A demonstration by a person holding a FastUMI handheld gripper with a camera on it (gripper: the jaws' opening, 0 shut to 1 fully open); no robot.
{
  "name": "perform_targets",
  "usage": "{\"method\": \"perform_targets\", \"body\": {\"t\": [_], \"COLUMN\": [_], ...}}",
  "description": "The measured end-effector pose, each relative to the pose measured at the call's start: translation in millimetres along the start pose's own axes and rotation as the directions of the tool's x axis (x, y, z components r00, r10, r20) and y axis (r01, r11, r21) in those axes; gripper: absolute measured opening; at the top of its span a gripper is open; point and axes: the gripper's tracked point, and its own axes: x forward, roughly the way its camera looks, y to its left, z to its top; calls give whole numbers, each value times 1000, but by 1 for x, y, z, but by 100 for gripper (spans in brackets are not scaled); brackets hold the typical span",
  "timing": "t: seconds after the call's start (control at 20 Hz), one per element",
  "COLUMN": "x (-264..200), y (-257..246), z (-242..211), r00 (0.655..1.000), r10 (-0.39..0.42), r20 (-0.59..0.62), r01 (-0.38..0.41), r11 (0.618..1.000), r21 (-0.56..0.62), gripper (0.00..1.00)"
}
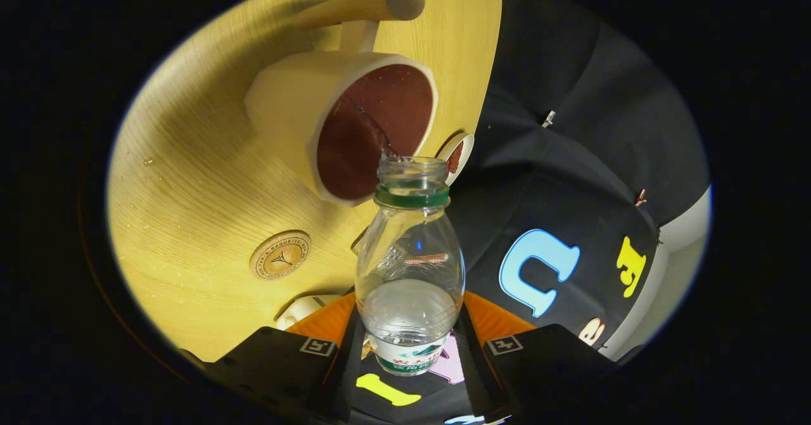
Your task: Take the bottle from table, then pour the juice into the cup, finally place the bottle on the coaster
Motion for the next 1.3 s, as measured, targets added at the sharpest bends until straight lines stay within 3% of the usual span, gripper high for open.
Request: {"method": "perform_targets", "body": {"t": [0.55, 1.3], "x": [-5, -7], "y": [-19, -20], "z": [3, -7], "r00": [995, 994], "r10": [-77, -85], "r20": [58, 62], "r01": [83, 94], "r11": [990, 983], "r21": [-115, -160], "gripper": [71, 71]}}
